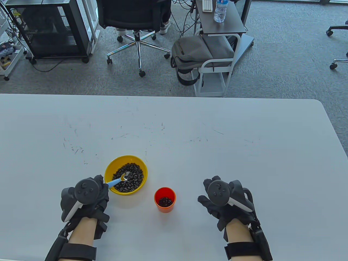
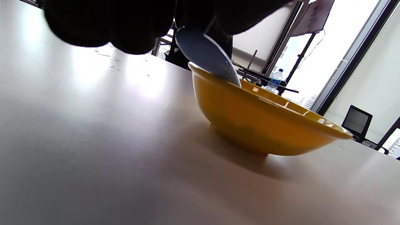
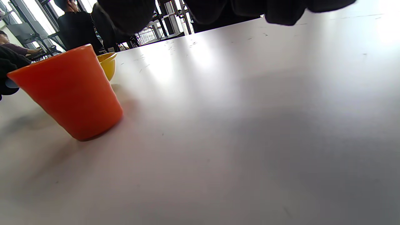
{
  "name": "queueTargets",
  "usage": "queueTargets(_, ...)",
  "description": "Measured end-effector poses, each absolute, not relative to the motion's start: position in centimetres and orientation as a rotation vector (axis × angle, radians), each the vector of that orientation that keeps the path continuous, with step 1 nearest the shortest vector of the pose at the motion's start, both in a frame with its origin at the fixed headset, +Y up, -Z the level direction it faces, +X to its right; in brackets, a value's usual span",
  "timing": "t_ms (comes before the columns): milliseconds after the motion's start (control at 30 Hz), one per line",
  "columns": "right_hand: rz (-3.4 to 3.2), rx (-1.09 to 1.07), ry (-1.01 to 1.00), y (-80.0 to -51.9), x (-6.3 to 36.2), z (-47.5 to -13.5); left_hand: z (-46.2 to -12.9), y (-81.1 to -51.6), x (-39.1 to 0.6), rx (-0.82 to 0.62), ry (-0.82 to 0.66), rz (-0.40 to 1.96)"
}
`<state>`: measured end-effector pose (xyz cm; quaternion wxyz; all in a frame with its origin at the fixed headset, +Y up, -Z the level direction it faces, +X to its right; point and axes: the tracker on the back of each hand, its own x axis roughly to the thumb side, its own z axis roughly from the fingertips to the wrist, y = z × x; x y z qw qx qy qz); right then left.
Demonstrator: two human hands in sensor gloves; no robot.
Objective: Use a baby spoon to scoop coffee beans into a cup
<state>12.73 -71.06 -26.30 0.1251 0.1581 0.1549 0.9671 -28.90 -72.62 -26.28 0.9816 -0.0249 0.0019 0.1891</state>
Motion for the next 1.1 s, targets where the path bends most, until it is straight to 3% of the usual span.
queueTargets(600,2.842,0.481,0.409,-70.8,12.2,-25.9,-24.7,-69.1,-24.2,0.128,-0.432,0.235)
queueTargets(1100,2.882,0.584,0.094,-67.9,11.0,-24.1,-24.3,-69.2,-22.8,0.055,-0.515,0.107)
